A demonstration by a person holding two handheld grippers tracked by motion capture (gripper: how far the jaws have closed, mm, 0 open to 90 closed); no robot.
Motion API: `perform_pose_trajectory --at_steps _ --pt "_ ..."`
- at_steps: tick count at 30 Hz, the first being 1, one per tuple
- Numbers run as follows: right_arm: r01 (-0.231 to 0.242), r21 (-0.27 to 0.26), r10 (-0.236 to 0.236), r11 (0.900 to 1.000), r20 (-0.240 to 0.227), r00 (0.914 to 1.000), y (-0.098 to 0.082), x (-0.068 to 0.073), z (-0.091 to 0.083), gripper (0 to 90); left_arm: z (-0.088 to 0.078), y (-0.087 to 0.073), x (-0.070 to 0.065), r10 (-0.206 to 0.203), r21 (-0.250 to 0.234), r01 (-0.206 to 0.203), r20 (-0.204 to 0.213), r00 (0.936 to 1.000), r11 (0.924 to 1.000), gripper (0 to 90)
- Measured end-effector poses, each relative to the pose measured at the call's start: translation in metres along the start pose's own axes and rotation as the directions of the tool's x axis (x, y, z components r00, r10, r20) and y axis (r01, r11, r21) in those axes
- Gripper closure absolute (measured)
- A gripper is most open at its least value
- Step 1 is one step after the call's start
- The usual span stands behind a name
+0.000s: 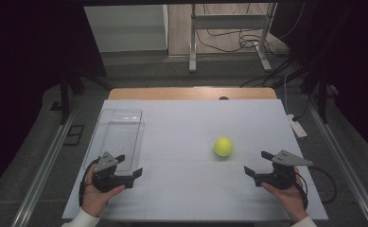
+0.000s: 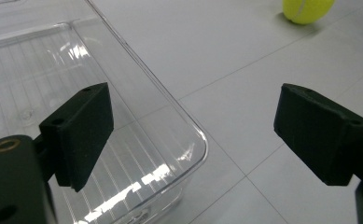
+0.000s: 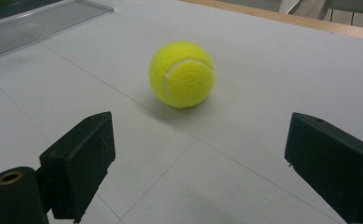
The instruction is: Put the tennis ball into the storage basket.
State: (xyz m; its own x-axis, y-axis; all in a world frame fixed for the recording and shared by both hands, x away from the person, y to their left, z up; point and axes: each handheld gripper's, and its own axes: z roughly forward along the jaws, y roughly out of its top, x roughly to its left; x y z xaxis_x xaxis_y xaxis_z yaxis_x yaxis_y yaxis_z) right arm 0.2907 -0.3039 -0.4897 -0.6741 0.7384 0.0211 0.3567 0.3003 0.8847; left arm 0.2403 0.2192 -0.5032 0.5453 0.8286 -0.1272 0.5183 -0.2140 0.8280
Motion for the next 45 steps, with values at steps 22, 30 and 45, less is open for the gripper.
perform_pose_trajectory --at_steps 22,30,45 --pt "-0.021 -0.007 0.021 1.000 -0.017 0.9996 -0.0006 0.0005 -0.0011 10.0 0.0017 -0.0020 -0.0021 0.006 0.005 -0.006 -0.001 1.0000 1.0000 13.4" --pt "-0.013 0.001 0.013 1.000 -0.019 0.9997 -0.0011 0.0016 0.0006 10.2 0.0010 -0.0011 -0.0018 0.010 0.000 -0.010 0.002 0.9999 0.9999 13.5" --pt "-0.016 0.005 0.016 1.000 -0.024 0.9996 -0.0008 0.0018 0.0018 10.5 -0.0013 0.0037 -0.0047 0.013 -0.009 -0.012 0.002 0.9999 0.9999 13.5"
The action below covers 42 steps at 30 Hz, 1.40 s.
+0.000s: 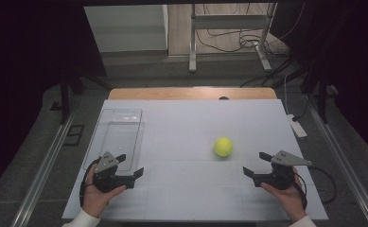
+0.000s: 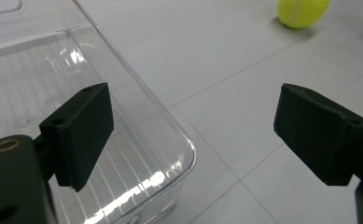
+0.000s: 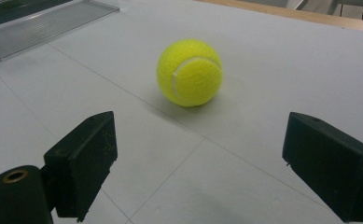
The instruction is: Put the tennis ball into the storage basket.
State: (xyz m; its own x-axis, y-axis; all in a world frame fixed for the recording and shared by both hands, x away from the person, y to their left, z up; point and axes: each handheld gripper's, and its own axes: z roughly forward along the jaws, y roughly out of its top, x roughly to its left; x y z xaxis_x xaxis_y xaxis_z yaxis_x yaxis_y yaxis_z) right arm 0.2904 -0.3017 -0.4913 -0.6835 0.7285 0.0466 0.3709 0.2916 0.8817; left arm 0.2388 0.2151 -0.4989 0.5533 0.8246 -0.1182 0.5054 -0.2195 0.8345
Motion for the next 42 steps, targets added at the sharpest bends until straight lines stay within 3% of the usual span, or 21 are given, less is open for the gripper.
perform_pose_trajectory --at_steps 25,42 --pt "-0.007 0.007 0.007 1.000 0.001 1.0000 -0.001 0.000 0.002 10.6 0.002 0.023 -0.007 0.006 0.015 -0.006 0.033 0.9994 0.9999 13.6" --pt "-0.011 0.014 0.011 1.000 0.002 0.9999 -0.002 0.000 0.003 10.6 0.010 0.043 -0.016 0.043 0.044 -0.046 0.066 0.9969 0.9980 13.5"
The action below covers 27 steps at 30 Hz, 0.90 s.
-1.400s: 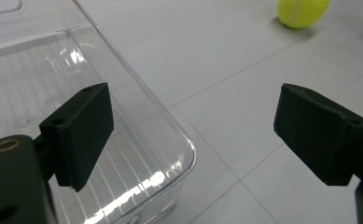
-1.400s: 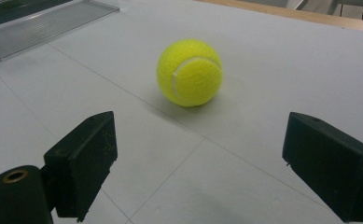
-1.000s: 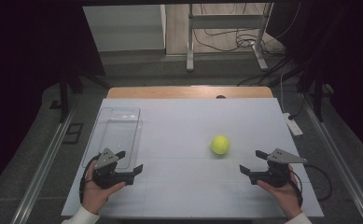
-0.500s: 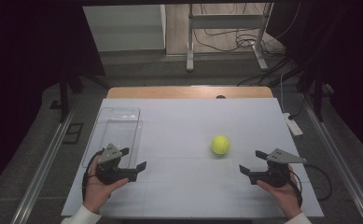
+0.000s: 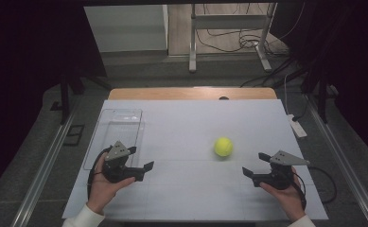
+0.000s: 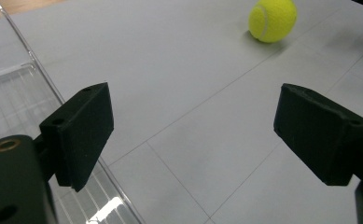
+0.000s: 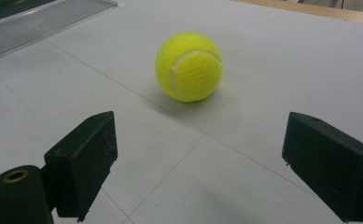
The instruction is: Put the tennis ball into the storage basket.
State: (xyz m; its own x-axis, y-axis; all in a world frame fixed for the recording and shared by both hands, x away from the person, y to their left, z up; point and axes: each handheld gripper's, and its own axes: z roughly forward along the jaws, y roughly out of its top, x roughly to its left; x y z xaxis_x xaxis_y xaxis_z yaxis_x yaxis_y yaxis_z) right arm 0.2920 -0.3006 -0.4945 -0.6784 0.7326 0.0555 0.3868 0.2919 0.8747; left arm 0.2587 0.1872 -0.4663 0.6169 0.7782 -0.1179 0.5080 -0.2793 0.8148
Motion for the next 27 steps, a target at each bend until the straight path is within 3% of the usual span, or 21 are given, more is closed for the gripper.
perform_pose_trajectory --at_steps 27 --pt "0.006 0.003 -0.006 1.000 -0.004 1.0000 0.000 0.000 0.000 10.6 0.018 0.037 -0.013 0.072 0.047 -0.074 0.057 0.9958 0.9961 13.4"
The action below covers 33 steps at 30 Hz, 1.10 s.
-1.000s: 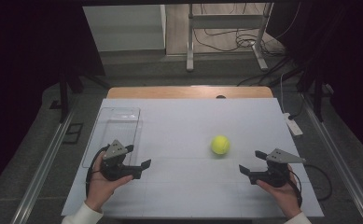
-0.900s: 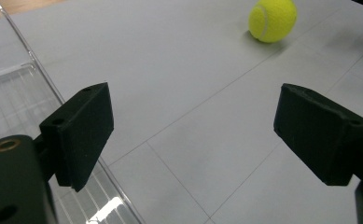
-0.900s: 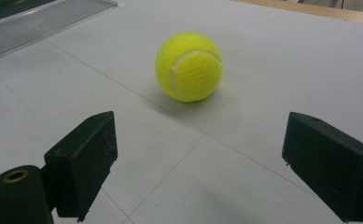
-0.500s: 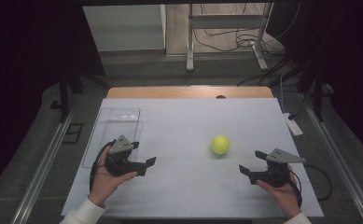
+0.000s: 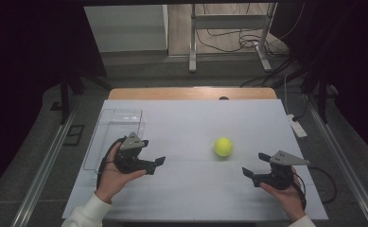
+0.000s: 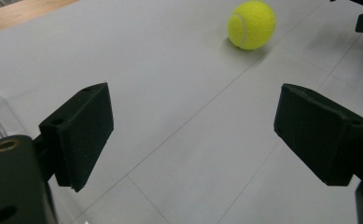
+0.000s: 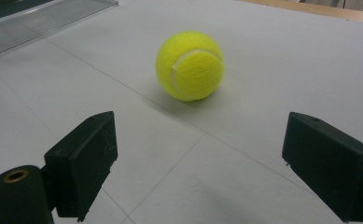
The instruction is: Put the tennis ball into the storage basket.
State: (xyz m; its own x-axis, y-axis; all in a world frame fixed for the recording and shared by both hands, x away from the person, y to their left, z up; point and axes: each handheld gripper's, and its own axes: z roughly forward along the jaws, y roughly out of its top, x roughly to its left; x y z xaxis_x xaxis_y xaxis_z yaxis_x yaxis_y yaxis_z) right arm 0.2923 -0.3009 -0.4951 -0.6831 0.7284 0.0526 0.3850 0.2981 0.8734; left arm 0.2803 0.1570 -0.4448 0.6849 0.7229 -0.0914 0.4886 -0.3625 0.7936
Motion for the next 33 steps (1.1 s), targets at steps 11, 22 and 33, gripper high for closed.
perform_pose_trajectory --at_steps 11,22,33 --pt "0.004 0.004 -0.004 1.000 -0.002 1.0000 0.000 0.000 0.001 10.7 0.008 0.010 -0.002 0.018 0.010 -0.019 0.021 0.9996 0.9998 13.2" --pt "0.003 0.007 -0.003 1.000 -0.002 1.0000 -0.001 -0.001 0.001 10.7 0.014 0.015 0.001 0.014 0.016 -0.015 0.035 0.9993 0.9998 13.2" --pt "0.007 0.008 -0.007 1.000 -0.004 1.0000 -0.001 0.000 0.002 10.7 0.022 0.023 0.000 0.028 0.024 -0.029 0.052 0.9982 0.9993 13.0"
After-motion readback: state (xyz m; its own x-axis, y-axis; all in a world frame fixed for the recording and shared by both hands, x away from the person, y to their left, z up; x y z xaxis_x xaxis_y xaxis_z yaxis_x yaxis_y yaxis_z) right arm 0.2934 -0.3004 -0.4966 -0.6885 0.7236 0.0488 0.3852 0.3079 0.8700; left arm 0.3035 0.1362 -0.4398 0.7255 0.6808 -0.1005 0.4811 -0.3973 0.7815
